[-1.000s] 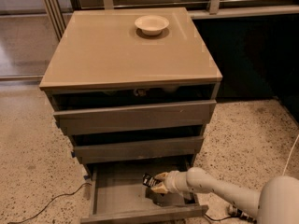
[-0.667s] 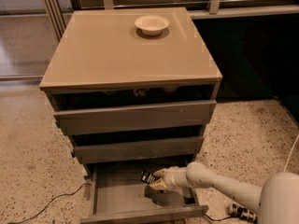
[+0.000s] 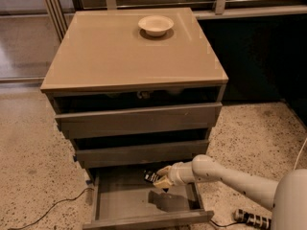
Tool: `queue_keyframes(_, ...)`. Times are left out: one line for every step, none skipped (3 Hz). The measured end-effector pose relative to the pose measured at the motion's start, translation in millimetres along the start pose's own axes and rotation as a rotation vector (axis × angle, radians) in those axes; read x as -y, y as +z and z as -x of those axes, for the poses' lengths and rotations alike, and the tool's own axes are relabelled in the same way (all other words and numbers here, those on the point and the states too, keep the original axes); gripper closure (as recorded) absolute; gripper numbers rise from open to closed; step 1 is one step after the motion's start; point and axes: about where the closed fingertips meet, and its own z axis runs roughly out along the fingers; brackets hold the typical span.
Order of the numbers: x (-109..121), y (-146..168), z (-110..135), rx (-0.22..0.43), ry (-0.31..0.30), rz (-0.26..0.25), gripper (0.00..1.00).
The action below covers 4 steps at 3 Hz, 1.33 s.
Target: Pick rxbar chocolate from bottom drawer and place on counter
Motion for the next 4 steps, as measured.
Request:
queue_keyframes(-12,-55,56,0.047,-0.001,0.01,1.0)
queue_keyframes(-12,-55,56,0.047,-0.001,0.011,1.0)
queue_keyframes(-13,-61,68,0.041,0.002,0.025,1.0)
queue_keyframes(-18,-81,100,0.033,0.01,0.053,1.0)
